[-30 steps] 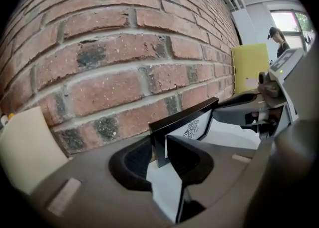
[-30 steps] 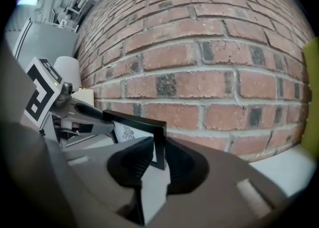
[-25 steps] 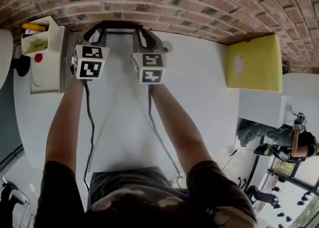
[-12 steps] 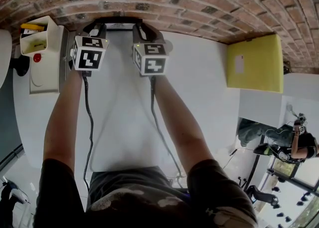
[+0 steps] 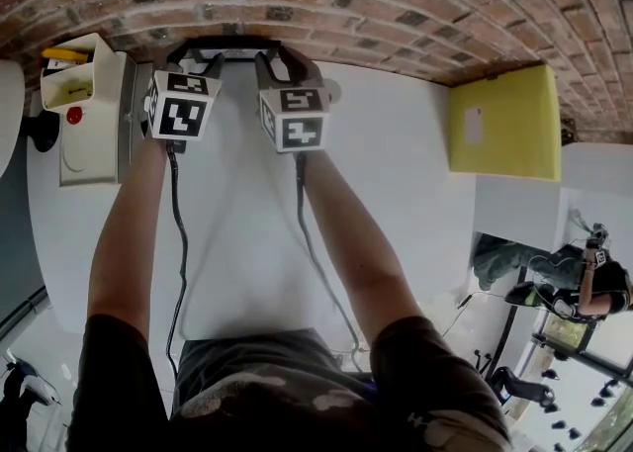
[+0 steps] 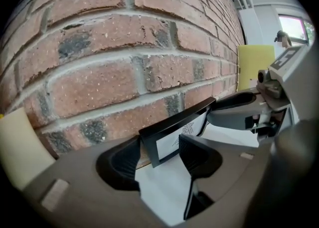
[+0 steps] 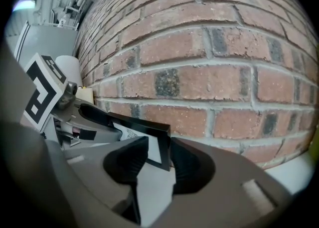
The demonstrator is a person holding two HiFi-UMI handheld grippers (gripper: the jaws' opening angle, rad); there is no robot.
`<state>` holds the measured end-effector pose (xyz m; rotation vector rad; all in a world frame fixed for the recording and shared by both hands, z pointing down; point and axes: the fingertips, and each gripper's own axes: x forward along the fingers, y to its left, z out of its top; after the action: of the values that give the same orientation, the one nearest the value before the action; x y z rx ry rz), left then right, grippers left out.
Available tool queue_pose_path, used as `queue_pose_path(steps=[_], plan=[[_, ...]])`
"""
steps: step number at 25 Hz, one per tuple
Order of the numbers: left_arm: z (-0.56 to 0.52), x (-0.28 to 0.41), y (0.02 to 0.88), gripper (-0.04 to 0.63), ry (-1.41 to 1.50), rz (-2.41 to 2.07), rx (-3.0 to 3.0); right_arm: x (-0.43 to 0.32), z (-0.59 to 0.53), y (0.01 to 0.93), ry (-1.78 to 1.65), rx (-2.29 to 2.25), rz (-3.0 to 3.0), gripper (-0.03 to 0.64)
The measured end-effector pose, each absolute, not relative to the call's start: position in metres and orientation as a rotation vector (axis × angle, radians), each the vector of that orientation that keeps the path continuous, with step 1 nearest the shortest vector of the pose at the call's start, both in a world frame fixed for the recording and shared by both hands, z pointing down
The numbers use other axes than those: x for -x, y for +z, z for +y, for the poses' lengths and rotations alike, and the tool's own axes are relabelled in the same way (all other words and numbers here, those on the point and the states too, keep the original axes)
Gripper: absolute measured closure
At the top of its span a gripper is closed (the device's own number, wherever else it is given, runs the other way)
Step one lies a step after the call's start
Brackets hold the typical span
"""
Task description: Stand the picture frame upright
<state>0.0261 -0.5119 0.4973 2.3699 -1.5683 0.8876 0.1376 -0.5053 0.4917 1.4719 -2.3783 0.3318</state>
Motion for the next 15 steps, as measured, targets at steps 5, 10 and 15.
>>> queue_pose_path(steps=[5,10,15], plan=[[-0.5109,-0.0234,0.4934,0.4,0.881,-1.568,-2.371,-0.1386,-0.5062,0.4877,0.342,-1.471,-2.384,0.475],[-0.5098,-0.0235,0.4911,0.426,0.88,-1.535,-2.383,-0.1407,-0.5052,0.4877,0.373,-1.472,-2.383,0.482],[-0.5081,-0.0237,0.4911,0.43,0.879,-1.456,-2.343,-0.1417,-0.5028,0.4833,0.446,-1.497,-2.378,0.482]])
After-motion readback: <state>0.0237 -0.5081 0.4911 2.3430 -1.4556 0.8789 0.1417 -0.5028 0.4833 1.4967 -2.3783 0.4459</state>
